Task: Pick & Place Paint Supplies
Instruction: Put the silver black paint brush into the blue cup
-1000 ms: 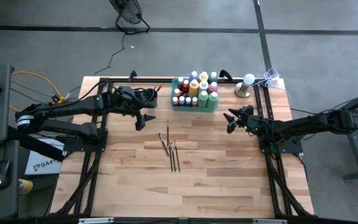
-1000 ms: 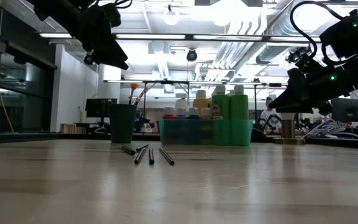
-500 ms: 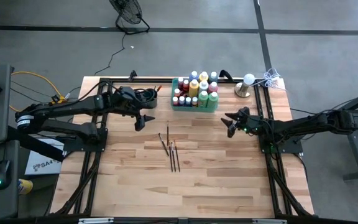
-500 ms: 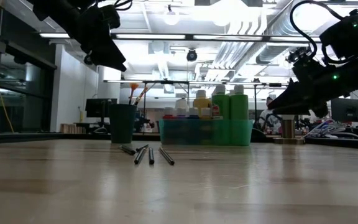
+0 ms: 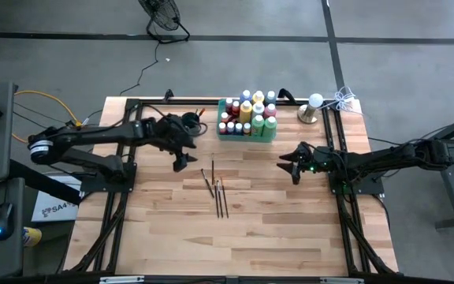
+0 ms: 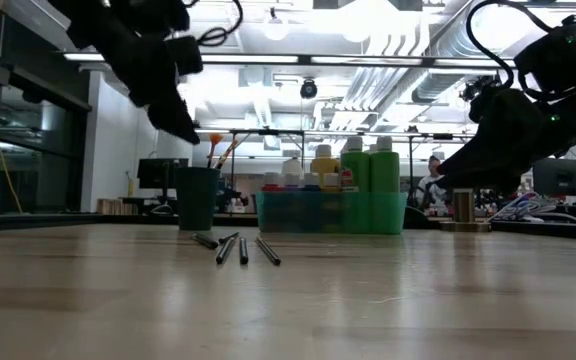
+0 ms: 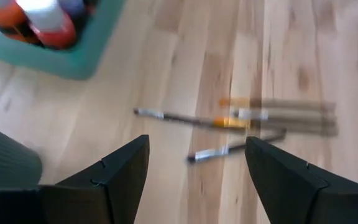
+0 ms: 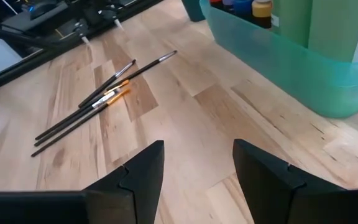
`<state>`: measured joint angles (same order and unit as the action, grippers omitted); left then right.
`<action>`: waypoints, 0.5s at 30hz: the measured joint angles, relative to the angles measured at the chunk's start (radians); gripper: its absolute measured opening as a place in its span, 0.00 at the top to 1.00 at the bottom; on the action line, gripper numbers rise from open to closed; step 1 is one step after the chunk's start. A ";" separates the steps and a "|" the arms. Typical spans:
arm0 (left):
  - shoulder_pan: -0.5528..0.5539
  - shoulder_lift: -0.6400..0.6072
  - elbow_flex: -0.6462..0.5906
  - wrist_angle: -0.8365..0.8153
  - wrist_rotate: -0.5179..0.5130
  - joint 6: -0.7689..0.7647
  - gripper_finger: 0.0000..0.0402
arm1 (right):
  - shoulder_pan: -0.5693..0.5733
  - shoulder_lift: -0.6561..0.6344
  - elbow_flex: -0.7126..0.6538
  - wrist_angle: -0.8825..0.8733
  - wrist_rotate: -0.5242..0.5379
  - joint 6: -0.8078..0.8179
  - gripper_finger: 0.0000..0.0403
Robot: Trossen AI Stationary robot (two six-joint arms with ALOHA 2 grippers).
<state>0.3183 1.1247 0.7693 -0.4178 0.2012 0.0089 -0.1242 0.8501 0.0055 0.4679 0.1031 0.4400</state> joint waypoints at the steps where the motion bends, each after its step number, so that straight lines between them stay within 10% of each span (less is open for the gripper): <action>1: 0.000 0.014 0.004 -0.025 0.008 0.036 0.35 | 0.000 0.000 0.000 0.000 0.001 0.000 0.54; 15: -0.019 0.271 0.118 -0.162 0.093 0.405 0.35 | 0.000 0.000 0.000 0.000 0.001 0.000 0.54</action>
<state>0.2997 1.3953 0.8873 -0.5795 0.2945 0.4144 -0.1246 0.8501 0.0055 0.4678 0.1040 0.4400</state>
